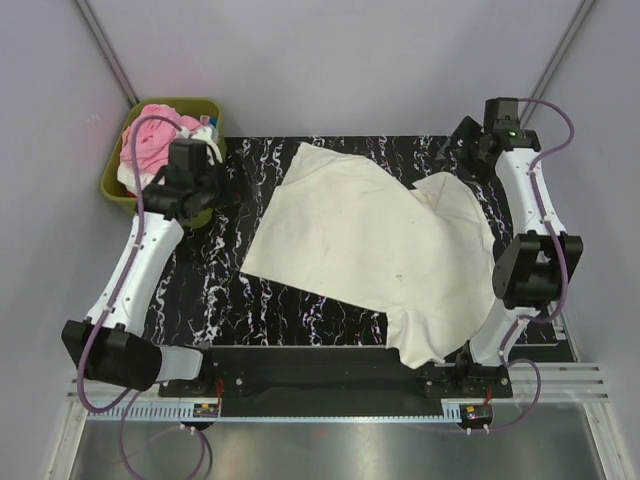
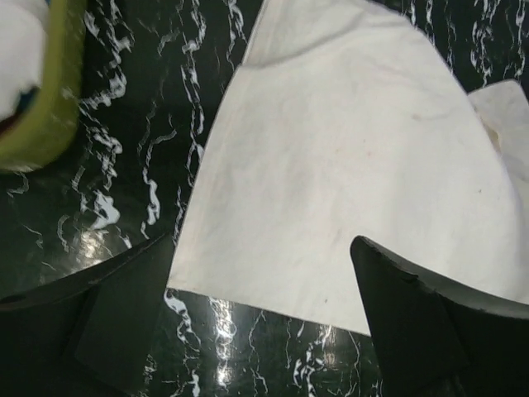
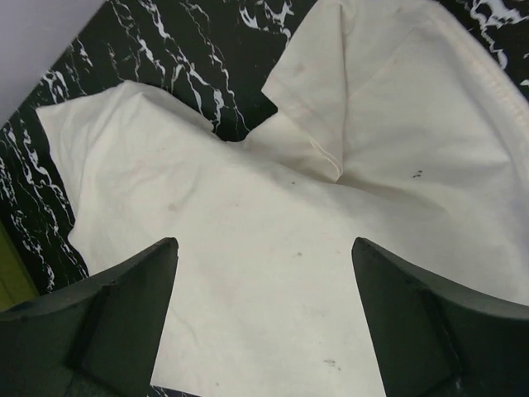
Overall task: Fold and stack the t-shirts
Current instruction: Flatten the tshirt out
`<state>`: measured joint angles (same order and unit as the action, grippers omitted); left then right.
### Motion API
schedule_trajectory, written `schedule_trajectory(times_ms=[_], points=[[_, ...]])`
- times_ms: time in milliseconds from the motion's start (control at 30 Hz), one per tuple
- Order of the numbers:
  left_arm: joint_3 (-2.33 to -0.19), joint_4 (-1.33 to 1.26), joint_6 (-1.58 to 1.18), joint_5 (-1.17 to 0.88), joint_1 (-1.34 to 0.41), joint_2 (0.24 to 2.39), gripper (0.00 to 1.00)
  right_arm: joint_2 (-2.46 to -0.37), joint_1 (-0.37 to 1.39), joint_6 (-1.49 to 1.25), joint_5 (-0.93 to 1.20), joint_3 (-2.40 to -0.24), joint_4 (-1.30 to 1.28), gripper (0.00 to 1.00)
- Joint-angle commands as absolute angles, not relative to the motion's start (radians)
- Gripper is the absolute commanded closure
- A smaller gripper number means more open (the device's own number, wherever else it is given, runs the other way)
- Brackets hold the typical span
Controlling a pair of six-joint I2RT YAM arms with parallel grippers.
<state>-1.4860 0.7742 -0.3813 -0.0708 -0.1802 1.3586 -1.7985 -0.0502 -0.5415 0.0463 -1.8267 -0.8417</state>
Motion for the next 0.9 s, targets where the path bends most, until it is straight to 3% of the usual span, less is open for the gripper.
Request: schedule_trajectory(times_ms=[0,200,467,567,867], points=[[-1.241,0.617,-0.442,-0.147,-0.225,1.399,0.07,-1.911,-0.043,-0.511,0.135,-1.807,-0.801,0.08],[-1.225,0.508,-0.472,-0.134,-0.317,1.616,0.07,-2.078,-0.043,-0.5,0.14,-1.949,-0.868,0.19],[-1.223,0.537,-0.489,-0.098,-0.319,1.847,0.04,-2.213,-0.041,-0.496,0.16,-2.051,-0.891,0.22],[-1.157,0.549,-0.505,-0.051,-0.316,1.839,0.13,-2.275,-0.041,-0.485,0.126,-2.092,-0.902,0.23],[-0.865,0.58,-0.616,-0.026,-0.334,1.56,0.14,-2.434,-0.041,-0.46,0.083,-2.287,-0.959,0.22]])
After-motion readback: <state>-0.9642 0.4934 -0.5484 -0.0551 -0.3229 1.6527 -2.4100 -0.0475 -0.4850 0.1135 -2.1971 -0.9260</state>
